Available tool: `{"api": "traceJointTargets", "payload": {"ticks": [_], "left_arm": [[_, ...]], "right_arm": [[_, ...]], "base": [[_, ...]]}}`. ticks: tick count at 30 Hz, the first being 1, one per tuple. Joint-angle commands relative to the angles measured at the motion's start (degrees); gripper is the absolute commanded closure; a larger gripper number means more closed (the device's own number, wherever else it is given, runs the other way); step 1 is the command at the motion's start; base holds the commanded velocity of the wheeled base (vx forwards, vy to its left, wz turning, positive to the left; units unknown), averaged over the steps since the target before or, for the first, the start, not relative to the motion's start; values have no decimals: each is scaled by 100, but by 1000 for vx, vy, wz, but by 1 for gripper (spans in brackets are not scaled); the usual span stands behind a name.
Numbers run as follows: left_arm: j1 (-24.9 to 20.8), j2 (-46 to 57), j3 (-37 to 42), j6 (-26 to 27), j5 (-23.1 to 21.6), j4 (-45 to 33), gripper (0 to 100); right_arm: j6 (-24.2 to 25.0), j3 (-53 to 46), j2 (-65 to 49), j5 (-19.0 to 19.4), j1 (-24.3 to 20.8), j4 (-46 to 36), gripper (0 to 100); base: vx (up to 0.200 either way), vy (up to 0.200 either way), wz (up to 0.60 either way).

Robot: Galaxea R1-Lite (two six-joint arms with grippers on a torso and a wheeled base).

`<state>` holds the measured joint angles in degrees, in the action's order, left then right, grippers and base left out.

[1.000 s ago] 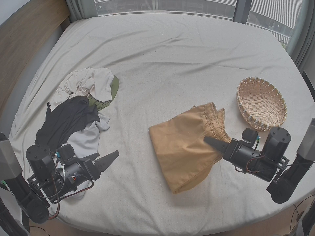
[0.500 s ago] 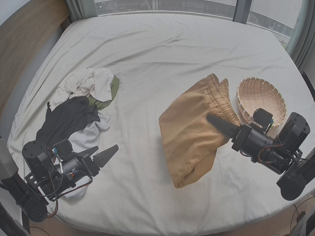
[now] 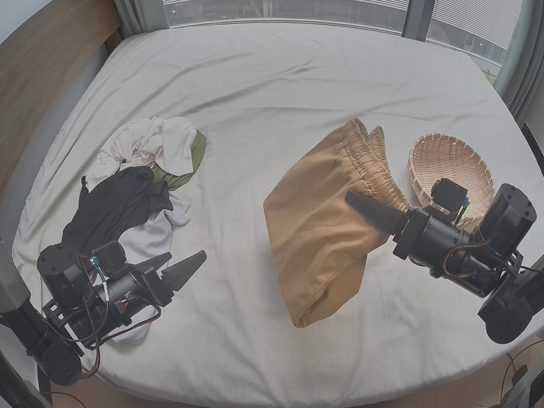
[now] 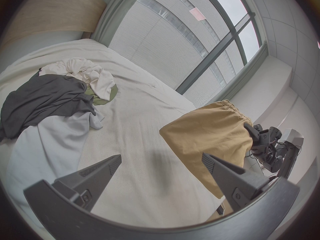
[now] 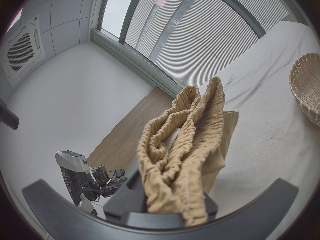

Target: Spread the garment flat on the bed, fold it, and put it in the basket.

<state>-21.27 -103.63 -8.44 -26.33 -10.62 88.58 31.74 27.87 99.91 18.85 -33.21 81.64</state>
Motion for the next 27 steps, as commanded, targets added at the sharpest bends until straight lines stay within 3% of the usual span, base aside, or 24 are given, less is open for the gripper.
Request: {"api": "traceJointTargets", "payload": {"ticks": [1, 27], "left_arm": [[-17, 212, 70, -47, 271, 2, 0], [-35, 229, 70, -30, 157, 2, 0]], "right_arm": [[-2, -18, -16, -13, 16, 1, 100], [-2, -53, 2, -13, -10, 27, 100]], "base": [[0, 0, 0], [0, 0, 0]]}}
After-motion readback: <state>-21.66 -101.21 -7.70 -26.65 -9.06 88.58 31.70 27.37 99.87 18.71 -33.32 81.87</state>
